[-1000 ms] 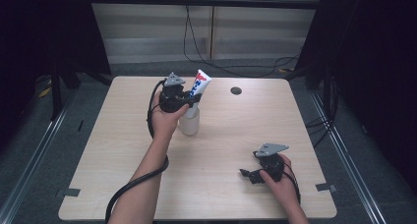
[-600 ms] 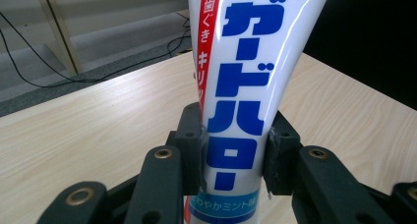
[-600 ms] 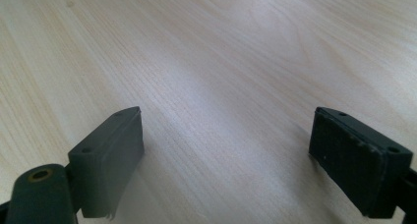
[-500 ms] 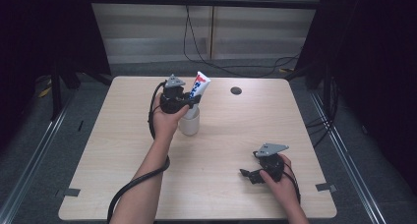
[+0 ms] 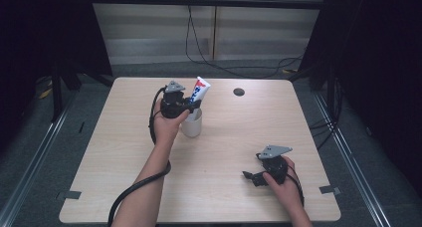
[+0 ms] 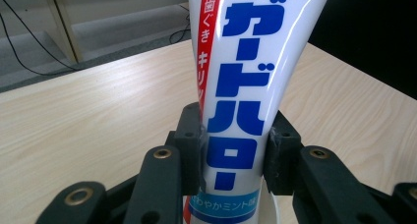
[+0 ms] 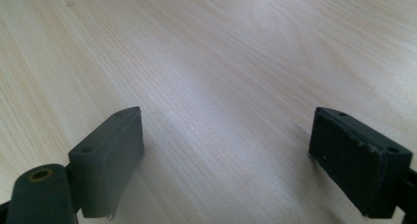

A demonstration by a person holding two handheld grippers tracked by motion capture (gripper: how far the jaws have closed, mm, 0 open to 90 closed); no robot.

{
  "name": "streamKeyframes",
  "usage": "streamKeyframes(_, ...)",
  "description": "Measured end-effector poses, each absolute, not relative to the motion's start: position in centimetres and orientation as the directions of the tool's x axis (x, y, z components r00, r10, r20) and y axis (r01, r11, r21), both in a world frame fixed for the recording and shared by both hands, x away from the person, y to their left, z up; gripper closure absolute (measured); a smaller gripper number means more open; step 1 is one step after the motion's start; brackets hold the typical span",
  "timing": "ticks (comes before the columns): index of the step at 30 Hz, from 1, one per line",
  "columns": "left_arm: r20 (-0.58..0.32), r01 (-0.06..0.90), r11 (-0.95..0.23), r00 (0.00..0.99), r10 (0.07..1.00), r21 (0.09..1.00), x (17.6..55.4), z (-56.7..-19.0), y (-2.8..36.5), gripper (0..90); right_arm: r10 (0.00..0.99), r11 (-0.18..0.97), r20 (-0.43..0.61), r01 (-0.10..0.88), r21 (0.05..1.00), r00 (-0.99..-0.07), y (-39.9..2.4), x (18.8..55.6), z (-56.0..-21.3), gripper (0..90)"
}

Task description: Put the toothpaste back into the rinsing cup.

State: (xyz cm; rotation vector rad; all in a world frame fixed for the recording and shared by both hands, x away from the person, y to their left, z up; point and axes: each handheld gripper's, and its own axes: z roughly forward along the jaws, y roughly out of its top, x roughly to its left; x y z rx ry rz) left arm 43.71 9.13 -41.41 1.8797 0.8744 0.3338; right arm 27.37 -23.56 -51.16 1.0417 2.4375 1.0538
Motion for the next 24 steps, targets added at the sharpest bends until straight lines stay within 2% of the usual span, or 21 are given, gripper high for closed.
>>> streamKeyframes(24,-0.153,0.442,-0.249,0.694,0.704,0.862,43.47,-42.39,9.28,64.4,0.717,0.471,0.022,0.507,0.722,-0.697,-23.57,27.38,-51.17,12.7)
